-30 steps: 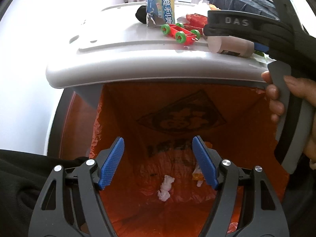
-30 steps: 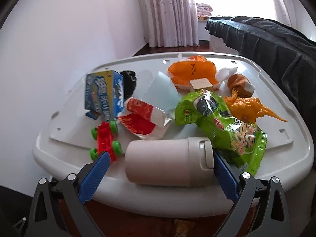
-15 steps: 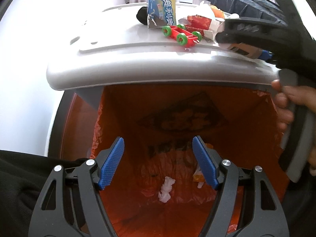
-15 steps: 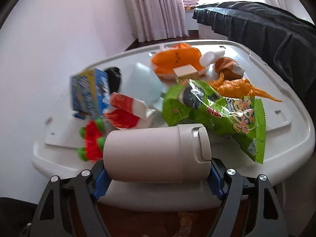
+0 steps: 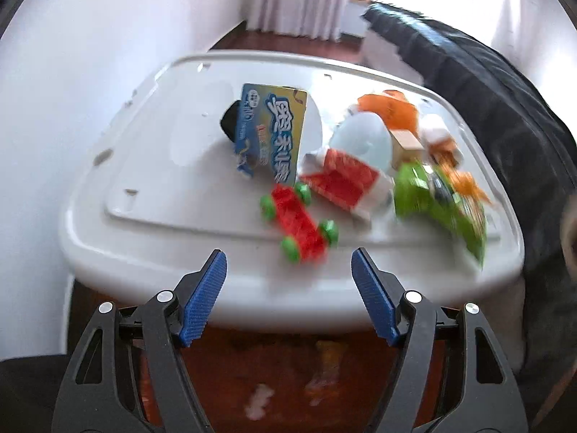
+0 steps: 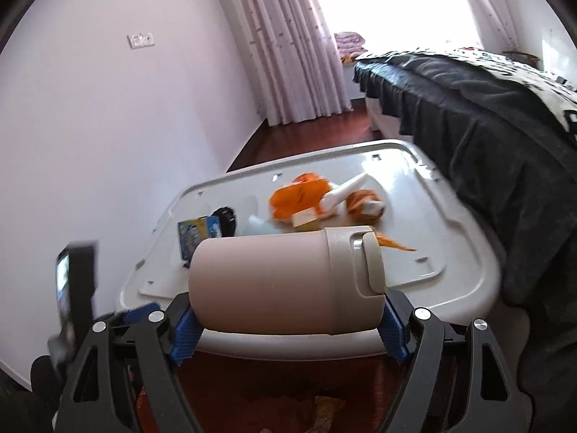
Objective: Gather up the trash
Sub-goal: 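Grasp the beige cup with right tool while left tool grasps the red toy car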
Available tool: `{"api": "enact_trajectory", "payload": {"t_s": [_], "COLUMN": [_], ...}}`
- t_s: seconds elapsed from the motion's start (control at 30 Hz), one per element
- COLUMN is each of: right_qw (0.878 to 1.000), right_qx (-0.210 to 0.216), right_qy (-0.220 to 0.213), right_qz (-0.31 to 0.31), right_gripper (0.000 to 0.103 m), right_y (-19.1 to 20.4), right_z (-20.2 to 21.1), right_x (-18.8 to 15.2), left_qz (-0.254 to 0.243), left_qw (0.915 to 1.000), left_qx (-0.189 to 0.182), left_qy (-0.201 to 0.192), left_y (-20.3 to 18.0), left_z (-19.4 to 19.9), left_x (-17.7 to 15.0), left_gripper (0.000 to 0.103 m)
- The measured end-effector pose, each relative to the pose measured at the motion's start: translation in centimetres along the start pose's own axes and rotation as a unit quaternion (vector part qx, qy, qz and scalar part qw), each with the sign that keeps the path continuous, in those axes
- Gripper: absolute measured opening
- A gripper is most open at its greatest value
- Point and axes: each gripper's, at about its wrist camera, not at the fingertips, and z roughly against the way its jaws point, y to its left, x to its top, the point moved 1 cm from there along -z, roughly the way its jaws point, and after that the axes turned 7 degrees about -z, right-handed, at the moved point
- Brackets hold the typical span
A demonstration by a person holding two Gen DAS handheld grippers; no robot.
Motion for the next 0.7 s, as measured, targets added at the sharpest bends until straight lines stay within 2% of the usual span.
{"api": "enact_trajectory", "payload": {"t_s": [0.1, 0.23, 0.27, 0.33, 0.53, 0.6, 0.67, 0.7], "right_qw": [1.000, 0.999, 0.999, 0.999, 0.997, 0.997, 0.997, 0.997], "right_qx": [0.009, 0.015, 0.016, 0.020, 0.034, 0.034, 0.035, 0.035], "right_qy": [0.006, 0.014, 0.014, 0.015, 0.025, 0.022, 0.023, 0.024], "right_qz": [-0.026, -0.040, -0.042, -0.047, -0.062, -0.059, -0.058, -0.060], "right_gripper": [0.078, 0.078, 0.078, 0.078, 0.078, 0.078, 0.078, 0.078], "right_y": [-1.4, -2.4, -2.5, -2.7, -2.8, -2.6, -2.5, -2.5], "right_z": [-0.3, -0.6, -0.7, -0.7, -1.1, -1.1, -1.2, -1.2], "right_x": [-0.2, -0.2, -0.2, -0.2, -0.2, -0.2, -0.1, -0.1], "left_qz": [0.036, 0.048, 0.048, 0.041, 0.030, 0.031, 0.022, 0.021], "left_qw": [0.9989, 0.9967, 0.9960, 0.9955, 0.9924, 0.9918, 0.9915, 0.9919], "left_qx": [0.009, 0.049, 0.062, 0.083, 0.119, 0.123, 0.122, 0.118], "left_qy": [0.029, 0.043, 0.042, 0.021, 0.006, -0.013, -0.038, -0.041], "left_y": [-0.6, -1.0, -1.0, -1.1, -1.1, -1.2, -1.4, -1.4], "left_z": [-2.6, -5.2, -5.5, -5.7, -6.5, -6.2, -5.8, -5.6], "left_x": [1.1, 1.6, 1.7, 2.1, 2.8, 2.4, 2.0, 1.7], "left_gripper": [0.070, 0.070, 0.078, 0.079, 0.079, 0.073, 0.039, 0.039]}}
